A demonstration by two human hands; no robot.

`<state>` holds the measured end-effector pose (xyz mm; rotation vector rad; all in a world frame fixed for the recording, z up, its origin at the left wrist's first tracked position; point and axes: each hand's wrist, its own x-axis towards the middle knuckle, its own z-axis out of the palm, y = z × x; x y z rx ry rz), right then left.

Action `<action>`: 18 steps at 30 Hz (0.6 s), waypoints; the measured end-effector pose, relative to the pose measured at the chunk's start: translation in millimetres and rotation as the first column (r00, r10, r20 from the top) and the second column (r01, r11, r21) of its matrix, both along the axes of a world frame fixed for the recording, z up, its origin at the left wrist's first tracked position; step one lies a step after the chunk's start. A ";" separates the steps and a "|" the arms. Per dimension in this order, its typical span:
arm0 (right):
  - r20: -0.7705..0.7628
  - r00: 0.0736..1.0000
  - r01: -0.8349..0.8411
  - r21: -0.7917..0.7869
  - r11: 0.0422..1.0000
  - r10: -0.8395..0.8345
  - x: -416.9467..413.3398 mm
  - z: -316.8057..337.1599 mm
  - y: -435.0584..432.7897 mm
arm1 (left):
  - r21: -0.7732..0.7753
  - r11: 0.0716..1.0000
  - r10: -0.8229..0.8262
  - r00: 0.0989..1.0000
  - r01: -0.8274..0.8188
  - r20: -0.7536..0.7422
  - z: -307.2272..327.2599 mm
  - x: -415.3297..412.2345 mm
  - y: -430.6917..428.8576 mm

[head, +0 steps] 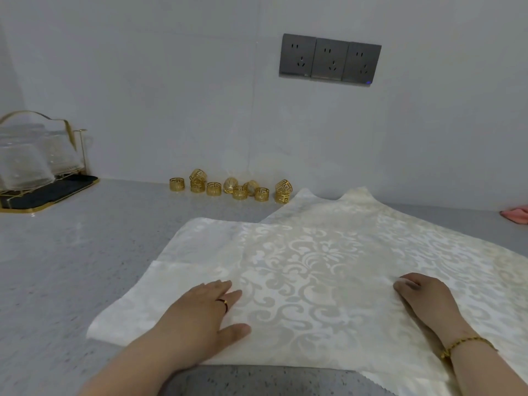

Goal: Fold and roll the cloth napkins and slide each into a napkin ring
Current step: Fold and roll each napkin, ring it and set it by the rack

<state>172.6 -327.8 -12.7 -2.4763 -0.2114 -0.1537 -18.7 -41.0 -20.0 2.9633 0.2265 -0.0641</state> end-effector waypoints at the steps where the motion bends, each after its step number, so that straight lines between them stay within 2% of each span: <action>1: -0.012 1.000 0.001 0.001 1.000 -0.001 0.7 0.4 0.0 | 0.011 1.000 -0.005 1.000 0.005 -0.014 0.0 -0.4 -1.4; 10: -0.075 0.997 0.028 -0.037 0.999 -0.031 3.7 8.7 2.9 | -0.046 0.999 0.008 0.999 -0.010 -0.039 -4.7 -0.3 1.1; 12: -0.095 0.993 0.060 -0.132 0.989 -0.073 0.9 14.3 4.7 | -0.042 0.999 0.010 0.999 -0.011 -0.031 -4.9 0.3 1.3; 13: -0.082 0.991 0.088 -0.229 0.970 -0.109 -1.3 17.1 6.0 | -0.045 0.999 0.015 0.999 -0.017 -0.034 -4.2 0.1 0.9; 15: 0.017 0.993 0.111 -0.411 0.905 -0.114 -14.9 21.7 12.0 | -0.046 0.999 0.020 0.999 -0.022 -0.041 -3.4 0.2 -0.2; 16: 0.106 0.992 0.104 -0.437 0.893 -0.064 -25.0 22.3 19.2 | -0.045 0.999 0.019 0.999 -0.021 -0.044 -3.1 0.9 -1.0; 18: 0.332 0.934 0.002 -0.379 0.926 0.134 -48.1 19.5 41.1 | -0.040 0.999 0.017 0.999 -0.019 -0.044 -2.6 1.1 -1.6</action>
